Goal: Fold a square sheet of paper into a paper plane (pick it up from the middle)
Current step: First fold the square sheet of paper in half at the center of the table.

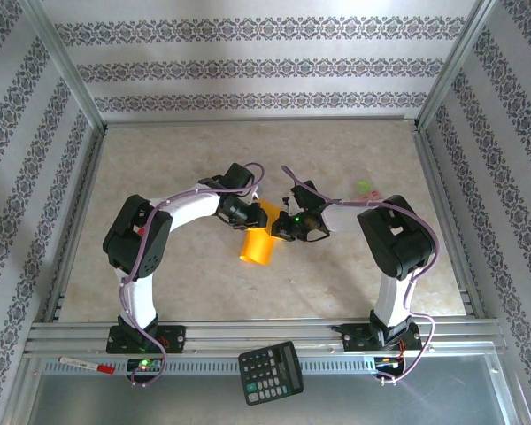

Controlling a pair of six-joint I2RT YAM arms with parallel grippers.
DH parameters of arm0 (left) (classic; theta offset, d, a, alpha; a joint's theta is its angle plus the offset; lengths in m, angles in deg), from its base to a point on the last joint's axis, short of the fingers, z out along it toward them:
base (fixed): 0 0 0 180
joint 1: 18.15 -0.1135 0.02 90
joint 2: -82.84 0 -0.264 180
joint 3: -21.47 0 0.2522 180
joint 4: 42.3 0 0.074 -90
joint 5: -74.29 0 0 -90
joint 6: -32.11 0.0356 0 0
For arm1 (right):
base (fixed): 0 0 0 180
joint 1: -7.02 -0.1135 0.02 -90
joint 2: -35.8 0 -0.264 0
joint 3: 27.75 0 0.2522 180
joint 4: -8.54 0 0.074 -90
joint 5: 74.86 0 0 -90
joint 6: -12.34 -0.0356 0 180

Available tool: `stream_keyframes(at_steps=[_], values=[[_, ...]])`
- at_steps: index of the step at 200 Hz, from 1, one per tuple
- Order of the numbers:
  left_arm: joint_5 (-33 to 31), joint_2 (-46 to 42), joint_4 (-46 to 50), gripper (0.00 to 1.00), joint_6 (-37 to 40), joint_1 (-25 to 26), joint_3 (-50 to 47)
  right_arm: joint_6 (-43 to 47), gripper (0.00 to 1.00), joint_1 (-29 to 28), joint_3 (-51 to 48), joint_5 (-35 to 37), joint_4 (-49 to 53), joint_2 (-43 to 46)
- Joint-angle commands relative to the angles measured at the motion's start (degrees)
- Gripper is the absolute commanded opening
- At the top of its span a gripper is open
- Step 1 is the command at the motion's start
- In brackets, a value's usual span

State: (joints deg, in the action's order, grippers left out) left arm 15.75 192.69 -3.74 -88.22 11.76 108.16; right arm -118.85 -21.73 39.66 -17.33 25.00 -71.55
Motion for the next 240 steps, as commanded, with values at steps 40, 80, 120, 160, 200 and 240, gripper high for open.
stream_keyframes(at_steps=[40, 80, 120, 160, 200, 240], values=[[-1.7, 1.5, 1.4, 0.23, 0.0, -0.6, 1.3, 1.2, 0.04, -1.1, -2.6, 7.8, 6.1, -5.7], [-2.1, 2.7, 1.2, 0.22, 0.1, -1.6, -0.1, 1.4, 0.04, -1.1, -2.6, 8.1, 6.6, -5.7], [-2.5, 3.9, 1.1, 0.22, 1.0, -3.0, -0.9, 1.6, 0.04, -1.1, -2.4, 8.6, 7.1, -6.1], [-2.6, 5.2, 0.6, 0.21, 1.9, -3.8, -2.0, 1.9, 0.03, -1.2, -2.7, 9.8, 7.8, -6.4], [-2.0, 3.9, 1.4, 0.26, 2.8, -4.3, -1.6, 1.8, 0.03, -1.2, -2.9, 10.1, 8.1, -6.1], [3.0, -1.9, -1.6, 0.33, 0.0, -3.5, -3.5, 1.8, 0.03, -1.2, -2.7, 10.4, 8.5, -5.7]])
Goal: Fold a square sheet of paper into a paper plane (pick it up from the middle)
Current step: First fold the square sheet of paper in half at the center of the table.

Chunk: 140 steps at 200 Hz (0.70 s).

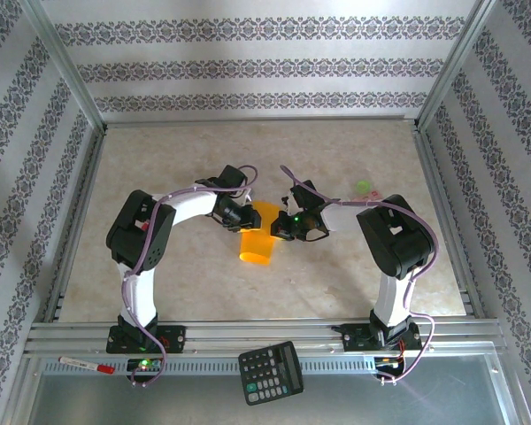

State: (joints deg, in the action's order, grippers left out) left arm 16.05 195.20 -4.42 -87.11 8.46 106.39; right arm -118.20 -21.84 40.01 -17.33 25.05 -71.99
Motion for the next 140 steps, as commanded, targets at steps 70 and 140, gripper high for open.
stream_keyframes(at_steps=[70, 140], values=[[2.8, -6.5, 2.6, 0.22, -1.1, 0.8, -6.7, 1.4, 0.03, -1.1, -3.1, 10.4, 8.5, -5.0], [2.6, -7.3, 1.2, 0.22, -1.1, -1.1, -10.4, 1.5, 0.02, -1.1, -3.7, 10.8, 8.6, -4.4]])
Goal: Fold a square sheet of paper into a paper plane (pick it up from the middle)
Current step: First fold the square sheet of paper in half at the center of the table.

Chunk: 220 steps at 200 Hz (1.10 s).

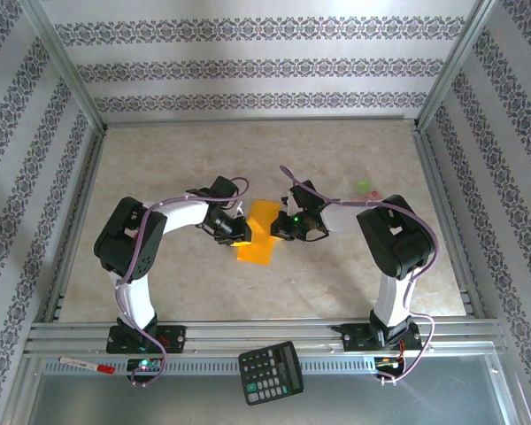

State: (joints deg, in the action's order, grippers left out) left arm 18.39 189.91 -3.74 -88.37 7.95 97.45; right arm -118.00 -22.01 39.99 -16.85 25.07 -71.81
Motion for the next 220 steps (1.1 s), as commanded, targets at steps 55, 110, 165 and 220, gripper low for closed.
stream_keyframes(at_steps=[55, 110, 165, 220], values=[[5.9, -6.3, -2.8, 0.24, -2.5, 0.1, -5.2, 1.3, 0.02, -0.9, -3.6, 10.4, 8.7, -4.6], [0.6, -3.6, 0.7, 0.20, -0.7, -0.9, -7.5, 1.6, 0.02, -0.9, -3.4, 10.3, 8.7, -4.9], [3.9, -8.1, -0.4, 0.25, -0.9, -1.0, -7.3, 1.8, 0.01, -0.9, -3.3, 10.4, 8.8, -4.9], [5.3, -5.0, -1.4, 0.22, -1.8, -1.0, -2.7, 1.8, 0.01, -0.9, -3.0, 10.3, 8.9, -4.9]])
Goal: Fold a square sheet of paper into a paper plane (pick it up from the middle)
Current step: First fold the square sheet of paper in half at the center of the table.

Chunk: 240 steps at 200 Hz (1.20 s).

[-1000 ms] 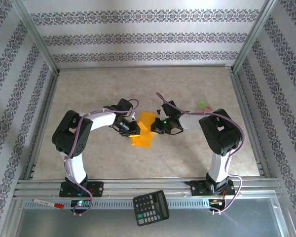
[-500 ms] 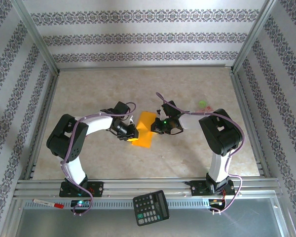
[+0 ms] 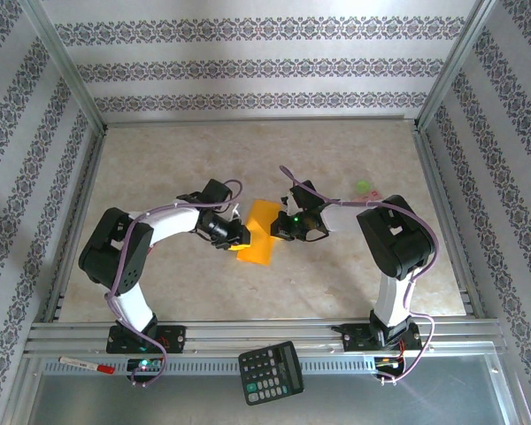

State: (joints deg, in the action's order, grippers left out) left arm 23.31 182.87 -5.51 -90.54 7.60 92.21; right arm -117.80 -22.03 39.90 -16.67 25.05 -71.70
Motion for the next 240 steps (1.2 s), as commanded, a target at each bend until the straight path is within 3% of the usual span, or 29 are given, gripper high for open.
stream_keyframes(at_steps=[1, 80, 130, 154, 191, 240], values=[[0.3, 2.1, 0.4, 0.22, 0.4, -0.6, 2.6, 1.6, 0.01, -0.9, -2.9, 10.1, 8.9, -5.0], [-2.5, 2.6, 1.6, 0.16, 2.5, -3.3, -4.6, 2.1, 0.00, -0.9, -2.9, 10.2, 9.2, -5.1], [4.3, -1.2, -3.4, 0.21, -0.4, -3.2, -1.7, 2.2, 0.00, -0.8, -3.0, 10.4, 9.3, -5.2], [5.1, 2.2, -5.5, 0.21, -1.2, -3.2, 2.9, 2.3, 0.00, -0.9, -2.7, 10.2, 9.2, -5.4], [1.4, 10.5, -5.7, 0.17, -0.1, -3.7, 11.2, 2.2, 0.00, -0.9, -2.6, 10.3, 9.5, -5.3], [-0.3, 15.6, -4.4, 0.16, 1.6, -5.8, 13.3, 2.4, 0.00, -0.9, -2.8, 10.6, 9.6, -5.3]])
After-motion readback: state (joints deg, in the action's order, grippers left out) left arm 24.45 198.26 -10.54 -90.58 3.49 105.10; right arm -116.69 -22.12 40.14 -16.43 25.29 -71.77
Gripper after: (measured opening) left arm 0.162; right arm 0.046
